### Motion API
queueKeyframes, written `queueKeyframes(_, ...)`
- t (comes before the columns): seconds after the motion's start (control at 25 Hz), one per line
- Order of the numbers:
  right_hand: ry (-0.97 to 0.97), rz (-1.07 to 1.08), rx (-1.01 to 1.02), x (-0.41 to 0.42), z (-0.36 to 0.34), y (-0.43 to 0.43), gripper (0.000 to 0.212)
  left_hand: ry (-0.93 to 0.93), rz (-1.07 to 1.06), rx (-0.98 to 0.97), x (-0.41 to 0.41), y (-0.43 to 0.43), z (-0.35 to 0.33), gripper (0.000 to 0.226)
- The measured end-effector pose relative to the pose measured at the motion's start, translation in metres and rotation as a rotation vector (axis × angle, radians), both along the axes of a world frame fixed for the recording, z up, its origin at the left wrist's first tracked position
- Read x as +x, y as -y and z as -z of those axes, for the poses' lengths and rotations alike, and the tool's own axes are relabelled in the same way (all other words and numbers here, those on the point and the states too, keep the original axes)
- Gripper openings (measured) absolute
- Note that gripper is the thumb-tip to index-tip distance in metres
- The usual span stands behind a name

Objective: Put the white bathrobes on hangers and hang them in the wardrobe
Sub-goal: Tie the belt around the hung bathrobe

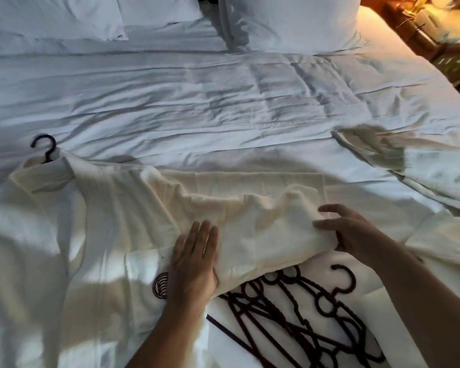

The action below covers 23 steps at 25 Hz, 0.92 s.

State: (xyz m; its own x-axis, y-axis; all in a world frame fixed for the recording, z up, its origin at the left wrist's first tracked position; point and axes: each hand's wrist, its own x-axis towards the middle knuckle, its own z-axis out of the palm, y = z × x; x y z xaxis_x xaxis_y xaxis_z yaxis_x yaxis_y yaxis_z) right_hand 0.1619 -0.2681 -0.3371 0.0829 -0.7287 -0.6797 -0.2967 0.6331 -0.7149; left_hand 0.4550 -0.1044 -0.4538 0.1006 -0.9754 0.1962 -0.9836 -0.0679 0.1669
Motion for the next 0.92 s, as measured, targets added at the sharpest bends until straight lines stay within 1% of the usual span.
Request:
queueKeyframes(0.04,0.068,0.040,-0.036,-0.002,0.001,0.001,0.059,0.002,-0.002,0.006,0.000,0.000,-0.001,0.065)
queueKeyframes(0.12,0.342,0.225,-0.052,0.000,-0.001,-0.002,0.059,0.014,-0.013,-0.011,0.001,0.001,-0.002,0.064)
queueKeyframes(0.16,0.365,0.268,-0.067,0.001,0.001,-0.005,0.059,0.014,-0.018,-0.014,0.001,0.001,-0.002,0.061)
queueKeyframes(0.2,0.268,0.235,-0.089,0.002,0.005,-0.009,0.060,0.013,-0.027,-0.012,0.000,0.001,-0.003,0.061)
queueKeyframes(0.24,0.100,0.148,-0.100,0.002,0.010,-0.015,0.063,0.013,-0.040,-0.006,0.000,0.001,-0.003,0.063)
queueKeyframes(0.28,-0.013,0.046,-0.098,0.001,0.014,-0.022,0.066,0.010,-0.057,-0.004,0.000,0.000,-0.003,0.067)
queueKeyframes(0.32,-0.052,-0.044,-0.091,-0.001,0.016,-0.028,0.066,0.001,-0.078,0.001,0.000,0.001,-0.004,0.070)
queueKeyframes(0.36,-0.045,-0.087,-0.096,-0.005,0.016,-0.032,0.058,-0.013,-0.101,0.000,0.000,0.001,-0.006,0.073)
queueKeyframes(0.4,0.001,-0.077,-0.131,-0.009,0.011,-0.035,0.044,-0.030,-0.128,-0.007,0.001,0.002,-0.008,0.075)
queueKeyframes(0.48,0.125,0.059,-0.162,-0.017,-0.001,-0.042,0.020,-0.067,-0.220,-0.015,0.002,0.000,-0.014,0.074)
queueKeyframes(0.52,0.127,0.116,-0.148,-0.021,-0.002,-0.045,0.012,-0.087,-0.281,-0.008,0.004,-0.002,-0.017,0.072)
queueKeyframes(0.56,-0.007,0.119,-0.104,-0.024,0.001,-0.049,0.013,-0.101,-0.338,0.008,0.007,-0.003,-0.020,0.070)
queueKeyframes(0.64,-0.402,-0.027,-0.032,-0.031,0.011,-0.052,0.023,-0.111,-0.409,0.045,0.012,-0.004,-0.027,0.064)
queueKeyframes(0.68,-0.525,-0.021,-0.085,-0.029,0.013,-0.048,0.026,-0.111,-0.418,0.058,0.013,-0.004,-0.031,0.060)
queueKeyframes(0.72,-0.557,0.045,-0.174,-0.027,0.013,-0.037,0.029,-0.109,-0.412,0.060,0.014,-0.002,-0.036,0.055)
queueKeyframes(0.76,-0.525,0.116,-0.277,-0.022,0.012,-0.023,0.034,-0.105,-0.391,0.037,0.016,0.002,-0.042,0.051)
queueKeyframes(0.8,-0.476,0.094,-0.343,-0.014,0.009,-0.009,0.038,-0.105,-0.354,0.000,0.018,0.010,-0.048,0.047)
queueKeyframes(0.84,-0.472,-0.027,-0.368,-0.004,0.012,0.007,0.043,-0.117,-0.295,-0.041,0.023,0.021,-0.054,0.046)
queueKeyframes(0.88,-0.562,-0.201,-0.343,0.008,0.014,0.019,0.049,-0.145,-0.226,-0.077,0.030,0.037,-0.062,0.047)
queueKeyframes(0.92,-0.718,-0.391,-0.275,0.019,0.017,0.027,0.050,-0.171,-0.161,-0.104,0.039,0.056,-0.067,0.048)
